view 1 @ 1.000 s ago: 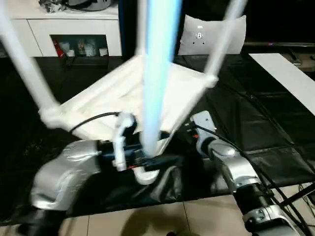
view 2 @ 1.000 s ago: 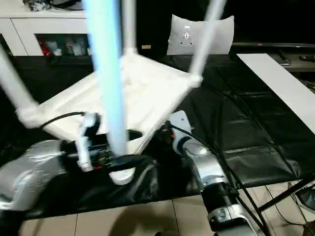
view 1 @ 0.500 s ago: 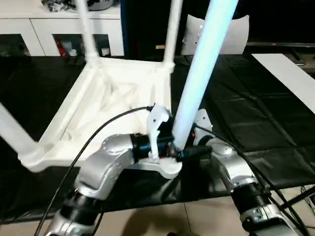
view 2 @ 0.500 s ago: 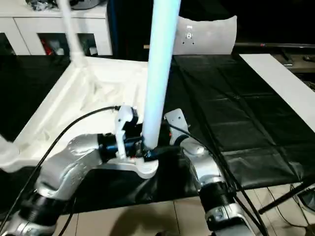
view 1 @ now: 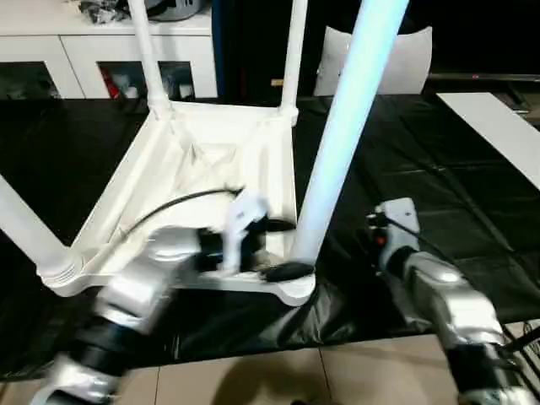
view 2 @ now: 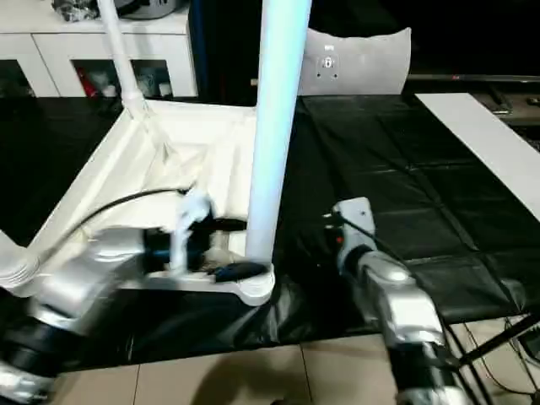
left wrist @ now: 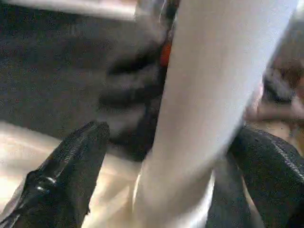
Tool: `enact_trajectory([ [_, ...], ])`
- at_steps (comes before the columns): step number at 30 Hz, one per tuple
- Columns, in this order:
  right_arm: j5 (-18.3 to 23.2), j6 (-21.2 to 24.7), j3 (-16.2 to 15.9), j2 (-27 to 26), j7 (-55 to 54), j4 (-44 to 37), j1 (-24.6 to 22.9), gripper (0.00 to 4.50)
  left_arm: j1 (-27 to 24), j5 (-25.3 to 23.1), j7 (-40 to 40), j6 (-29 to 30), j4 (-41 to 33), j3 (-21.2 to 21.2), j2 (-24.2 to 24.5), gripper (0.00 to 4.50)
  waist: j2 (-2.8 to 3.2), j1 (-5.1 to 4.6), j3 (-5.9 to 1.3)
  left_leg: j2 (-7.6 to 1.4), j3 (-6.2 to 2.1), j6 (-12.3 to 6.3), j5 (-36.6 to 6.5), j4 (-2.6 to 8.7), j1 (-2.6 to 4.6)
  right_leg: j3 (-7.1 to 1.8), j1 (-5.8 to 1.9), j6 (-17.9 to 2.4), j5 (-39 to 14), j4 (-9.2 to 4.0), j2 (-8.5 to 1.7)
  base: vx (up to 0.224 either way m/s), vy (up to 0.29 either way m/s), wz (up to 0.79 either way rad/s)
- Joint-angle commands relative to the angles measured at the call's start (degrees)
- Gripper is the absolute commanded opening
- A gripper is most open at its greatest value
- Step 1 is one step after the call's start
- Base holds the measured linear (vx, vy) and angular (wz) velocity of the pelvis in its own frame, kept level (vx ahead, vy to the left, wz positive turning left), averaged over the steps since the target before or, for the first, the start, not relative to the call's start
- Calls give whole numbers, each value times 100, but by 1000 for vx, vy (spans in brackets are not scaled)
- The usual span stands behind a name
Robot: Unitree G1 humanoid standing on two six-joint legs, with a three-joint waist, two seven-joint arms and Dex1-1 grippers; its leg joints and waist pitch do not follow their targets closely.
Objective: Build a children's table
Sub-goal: Rotate table base, then rotate leg to tighten
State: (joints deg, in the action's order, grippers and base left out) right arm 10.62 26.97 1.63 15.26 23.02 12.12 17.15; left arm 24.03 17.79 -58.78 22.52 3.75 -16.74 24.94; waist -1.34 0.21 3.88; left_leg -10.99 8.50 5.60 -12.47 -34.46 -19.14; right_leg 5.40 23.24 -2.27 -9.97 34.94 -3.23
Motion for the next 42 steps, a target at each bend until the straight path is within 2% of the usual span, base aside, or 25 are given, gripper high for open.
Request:
enact_trajectory([
  [1, 25, 64, -20, 107, 132, -242, -40, 450, 4, -153, -174, -89, 76, -80, 90, 443, 50, 36, -397, -126, 25, -256, -721, 372, -76, -324, -375, -594, -1965, -517, -384, 0, 0, 0],
  [2, -47, -125, -164, 294, 408, -351, -130, 450, 53, -277, -260, -176, 201, -148, 222, 443, 59, 47, -395, -123, 23, -251, -728, 371, -75, -321, -375, -613, -1977, -520, -385, 0, 0, 0],
  [3, -47, -126, -165, 295, 408, -351, -130, 450, 53, -277, -260, -177, 201, -148, 223, 443, 45, 59, -381, -125, 27, -263, -784, 373, -81, -322, -376, -609, -2053, -538, -386, 0, 0, 0],
  [4, -63, -199, -232, 422, 604, -447, -206, 450, 90, -349, -324, -228, 287, -198, 305, 443, 56, 73, -384, -127, 33, -264, -795, 368, -66, -328, -368, -604, -2083, -541, -396, 0, 0, 0],
  [5, 7, -186, -258, 635, 920, -629, -339, 450, 169, -530, -453, -436, 483, -307, 454, 443, 40, 112, -386, -123, 28, -306, -777, 374, -75, -327, -379, -548, -2154, -552, -394, 0, 0, 0],
  [6, 99, -117, -227, 693, 1038, -707, -383, 450, 200, -609, -499, -539, 563, -353, 503, 443, 14, 124, -383, -114, 33, -352, -765, 372, -78, -336, -380, -487, -2163, -570, -384, 0, 0, 0],
  [7, 224, 21, -166, 733, 1132, -803, -424, 450, 231, -686, -550, -647, 643, -395, 543, 443, 28, 157, -390, -122, 29, -366, -700, 377, -75, -340, -383, -482, -2089, -544, -394, 0, 0, 0],
  [9, 693, 604, 24, 876, 1396, -1207, -560, 450, 385, -940, -743, -935, 912, -600, 652, 443, 22, 179, -399, -131, 26, -368, -661, 380, -66, -337, -385, -491, -2048, -533, -399, 0, 0, 0],
  [10, 754, 680, 48, 896, 1428, -1265, -579, 450, 408, -974, -768, -972, 948, -628, 664, 417, 20, 208, -395, -133, 26, -397, -649, 381, -55, -342, -381, -469, -2065, -548, -401, 0, 0, 0],
  [12, 847, 811, 91, 982, 1482, -1419, -637, 450, 485, -1060, -889, -1099, 1066, -713, 682, 409, 14, 213, -398, -143, 24, -347, -658, 381, -69, -334, -382, -496, -2103, -541, -425, 0, 0, 0],
  [13, 781, 741, 131, 983, 1369, -1467, -663, 450, 531, -1078, -944, -1128, 1132, -722, 668, 409, 40, 219, -391, -140, 28, -305, -671, 381, -64, -327, -371, -496, -2197, -560, -428, 0, 0, 0],
  [14, 828, 723, 167, 969, 1362, -1507, -672, 450, 571, -1084, -999, -1148, 1182, -721, 652, 388, 32, 213, -391, -122, 38, -277, -676, 375, -69, -327, -369, -469, -2259, -577, -424, 0, 0, 0],
  [15, 825, 674, 175, 972, 1355, -1533, -676, 450, 598, -1079, -1041, -1152, 1211, -720, 642, 388, 29, 217, -396, -126, 29, -256, -675, 378, -72, -325, -380, -465, -2267, -565, -432, 0, 0, 0],
  [16, 729, 564, 101, 1047, 1392, -1598, -707, 450, 624, -1069, -1086, -1145, 1229, -728, 639, 374, 41, 220, -399, -129, 23, -237, -652, 378, -78, -322, -382, -459, -2260, -563, -435, 0, 0, 0],
  [18, 377, 345, -129, 1296, 1483, -1773, -820, 450, 670, -1080, -1200, -1210, 1308, -771, 639, 360, 27, 226, -393, -127, 28, -228, -653, 372, -80, -324, -381, -443, -2253, -567, -424, 0, 0, 0],
  [20, 271, 362, -229, 1453, 1556, -1912, -891, 450, 692, -1092, -1228, -1267, 1373, -776, 621, 351, 21, 225, -395, -117, 31, -261, -628, 370, -80, -319, -381, -437, -2213, -563, -415, 0, 0, 0],
  [23, 310, 481, -279, 1686, 1725, -2181, -1044, 450, 721, -1102, -1272, -1393, 1530, -740, 550, 318, 1, 234, -395, -116, 34, -327, -652, 362, -93, -316, -392, -394, -2253, -577, -416, 0, 0, 0],
  [26, 504, 522, -251, 1768, 1946, -2289, -1142, 450, 736, -1127, -1286, -1452, 1618, -722, 520, 309, -2, 244, -395, -113, 30, -373, -685, 360, -92, -302, -387, -342, -2391, -595, -421, 0, 0, 0],
  [27, 697, 385, -241, 1847, 2272, -2396, -1279, 450, 752, -1186, -1273, -1539, 1739, -721, 496, 285, -6, 238, -391, -108, 33, -378, -692, 358, -95, -298, -384, -332, -2432, -608, -418, 0, 0, 0],
  [30, 706, 102, -322, 1900, 2483, -2480, -1423, 450, 762, -1277, -1246, -1649, 1867, -754, 474, 272, -26, 258, -390, -105, 34, -414, -770, 349, -88, -281, -367, -193, -2670, -643, -422, 0, 0, 0],
  [33, 647, 112, -375, 1903, 2438, -2495, -1447, 450, 771, -1319, -1245, -1720, 1961, -758, 442, 239, -25, 252, -393, -109, 25, -405, -701, 359, -94, -278, -368, -221, -2584, -636, -414, 0, 0, 0],
  [36, 605, 90, -423, 1903, 2449, -2483, -1454, 450, 788, -1416, -1202, -1864, 2113, -771, 432, 227, -20, 257, -390, -108, 25, -408, -717, 355, -88, -277, -366, -244, -2577, -639, -423, 0, 0, 0],
  [37, 647, 219, -457, 1896, 2481, -2494, -1451, 450, 810, -1493, -1179, -1973, 2250, -773, 422, 218, -23, 261, -395, -110, 24, -407, -703, 358, -92, -280, -371, -241, -2562, -632, -424, 0, 0, 0],
  [39, 695, 302, -477, 1898, 2519, -2535, -1467, 450, 808, -1477, -1198, -1963, 2269, -745, 412, 194, -10, 269, -394, -111, 22, -408, -698, 359, -90, -280, -372, -236, -2544, -631, -424, 0, 0, 0],
  [42, 679, 282, -534, 1920, 2549, -2570, -1496, 450, 806, -1432, -1235, -1908, 2249, -710, 411, 183, -20, 281, -396, -122, 19, -397, -680, 361, -90, -283, -374, -250, -2506, -623, -430, 0, 0, 0],
])
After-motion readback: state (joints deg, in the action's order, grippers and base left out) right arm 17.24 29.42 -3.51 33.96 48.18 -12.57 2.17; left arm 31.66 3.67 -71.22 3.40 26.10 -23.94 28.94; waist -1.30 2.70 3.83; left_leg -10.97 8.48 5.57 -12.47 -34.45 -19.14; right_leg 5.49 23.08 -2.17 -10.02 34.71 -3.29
